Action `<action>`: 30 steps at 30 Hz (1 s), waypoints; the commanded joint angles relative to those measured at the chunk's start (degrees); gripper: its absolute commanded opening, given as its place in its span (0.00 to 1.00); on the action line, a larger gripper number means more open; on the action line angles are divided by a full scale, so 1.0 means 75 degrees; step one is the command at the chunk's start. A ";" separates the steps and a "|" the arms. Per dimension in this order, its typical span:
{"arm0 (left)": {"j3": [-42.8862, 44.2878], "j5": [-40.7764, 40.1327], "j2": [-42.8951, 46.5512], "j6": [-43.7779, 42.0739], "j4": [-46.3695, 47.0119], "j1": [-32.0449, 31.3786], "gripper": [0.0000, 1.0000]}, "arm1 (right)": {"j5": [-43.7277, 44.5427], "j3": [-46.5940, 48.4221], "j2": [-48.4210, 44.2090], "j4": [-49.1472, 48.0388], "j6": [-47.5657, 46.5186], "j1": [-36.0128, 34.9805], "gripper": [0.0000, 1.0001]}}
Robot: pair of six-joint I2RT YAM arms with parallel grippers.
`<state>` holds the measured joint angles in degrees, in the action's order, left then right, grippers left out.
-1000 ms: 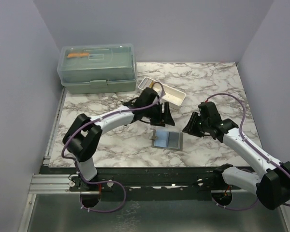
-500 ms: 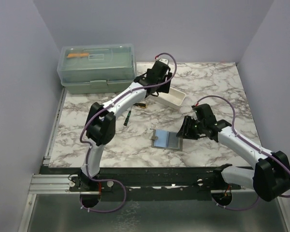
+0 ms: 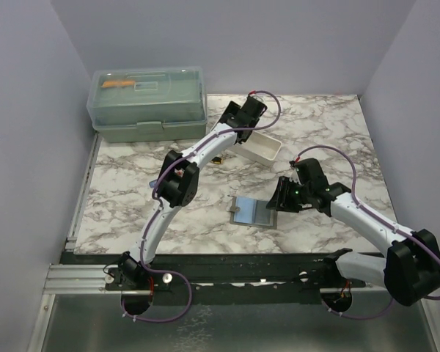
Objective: Put the credit cards into the card holder
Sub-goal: Pick up the credit card from the storage box.
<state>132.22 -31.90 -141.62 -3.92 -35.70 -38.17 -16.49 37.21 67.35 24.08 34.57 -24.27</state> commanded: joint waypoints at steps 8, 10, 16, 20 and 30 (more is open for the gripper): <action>0.0460 -0.0988 -0.0793 -0.0785 -0.0264 0.0144 0.74 | -0.0292 -0.0048 -0.0194 -0.0078 0.0107 0.0008 0.46; 0.0519 -0.1076 -0.0899 -0.0828 -0.0239 0.0166 0.70 | -0.0302 -0.0043 -0.0222 -0.0081 0.0105 0.0009 0.46; 0.0641 -0.1283 -0.0993 -0.0947 -0.0083 0.0197 0.51 | -0.0269 -0.0062 -0.0319 -0.0011 0.0123 0.0004 0.46; 0.0731 -0.1223 -0.0870 -0.0927 -0.0066 0.0173 0.43 | -0.0304 -0.0065 -0.0272 -0.0093 0.0123 0.0002 0.46; 0.0734 -0.1125 -0.0413 -0.0930 -0.0053 0.0077 0.31 | -0.0421 -0.0049 -0.0079 -0.0228 0.0085 0.0003 0.46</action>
<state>136.11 -38.48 -147.61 -10.28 -36.12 -37.52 -18.15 37.21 66.22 23.53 35.09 -24.27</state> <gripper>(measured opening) 0.345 0.460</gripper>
